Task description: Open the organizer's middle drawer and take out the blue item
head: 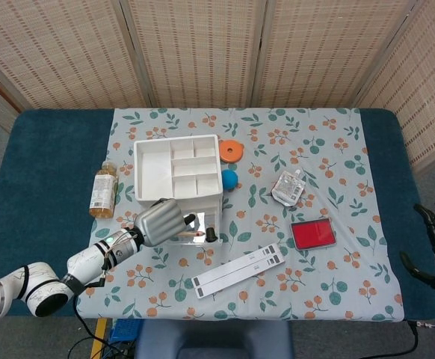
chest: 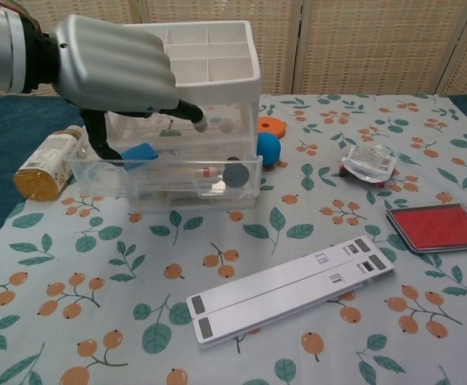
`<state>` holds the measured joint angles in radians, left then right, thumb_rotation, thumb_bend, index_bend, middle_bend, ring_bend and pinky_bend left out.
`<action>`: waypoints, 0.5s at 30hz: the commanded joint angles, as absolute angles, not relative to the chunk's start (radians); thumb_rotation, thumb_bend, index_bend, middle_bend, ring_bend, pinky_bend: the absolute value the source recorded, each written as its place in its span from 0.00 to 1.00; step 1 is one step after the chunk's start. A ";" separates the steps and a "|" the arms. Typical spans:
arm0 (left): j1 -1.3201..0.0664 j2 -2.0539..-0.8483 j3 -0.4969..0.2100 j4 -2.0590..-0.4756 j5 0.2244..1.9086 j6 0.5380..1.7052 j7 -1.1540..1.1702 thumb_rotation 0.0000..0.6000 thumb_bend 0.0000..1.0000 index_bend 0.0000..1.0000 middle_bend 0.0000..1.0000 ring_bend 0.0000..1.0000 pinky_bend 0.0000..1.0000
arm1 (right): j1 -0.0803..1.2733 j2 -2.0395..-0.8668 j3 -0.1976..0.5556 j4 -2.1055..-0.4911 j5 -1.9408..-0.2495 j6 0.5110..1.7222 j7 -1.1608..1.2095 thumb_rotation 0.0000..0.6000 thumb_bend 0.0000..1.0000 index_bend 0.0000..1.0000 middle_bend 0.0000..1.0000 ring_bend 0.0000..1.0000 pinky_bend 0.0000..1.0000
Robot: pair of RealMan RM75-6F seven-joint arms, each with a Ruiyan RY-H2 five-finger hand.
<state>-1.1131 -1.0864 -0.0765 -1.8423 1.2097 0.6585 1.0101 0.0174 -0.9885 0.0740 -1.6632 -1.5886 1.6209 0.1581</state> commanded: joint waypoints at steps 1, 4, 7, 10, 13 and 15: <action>-1.130 -1.093 -0.066 -1.841 1.186 0.655 1.022 1.00 0.13 0.17 0.90 1.00 1.00 | 0.017 -0.989 0.074 -1.662 -1.588 1.620 0.158 1.00 0.33 0.00 0.14 0.05 0.04; -1.140 -1.101 -0.061 -1.836 1.176 0.665 1.022 1.00 0.13 0.17 0.90 1.00 1.00 | 0.017 -0.990 0.075 -1.662 -1.588 1.621 0.158 1.00 0.33 0.00 0.14 0.05 0.04; -1.149 -1.112 -0.059 -1.825 1.172 0.673 1.013 1.00 0.13 0.17 0.90 1.00 1.00 | 0.017 -0.989 0.075 -1.663 -1.588 1.622 0.157 1.00 0.33 0.00 0.14 0.05 0.04; -1.155 -1.126 -0.061 -1.810 1.179 0.683 0.994 1.00 0.13 0.17 0.90 1.00 1.00 | 0.017 -0.989 0.076 -1.664 -1.586 1.622 0.157 1.00 0.33 0.00 0.14 0.05 0.04; -1.158 -1.146 -0.066 -1.787 1.206 0.701 0.968 1.00 0.13 0.17 0.90 1.00 1.00 | 0.016 -0.989 0.076 -1.664 -1.585 1.622 0.156 1.00 0.33 0.00 0.14 0.05 0.04; -1.156 -1.160 -0.071 -1.769 1.232 0.717 0.943 1.00 0.13 0.17 0.90 1.00 1.00 | 0.016 -0.989 0.076 -1.664 -1.585 1.623 0.157 1.00 0.33 0.00 0.14 0.05 0.04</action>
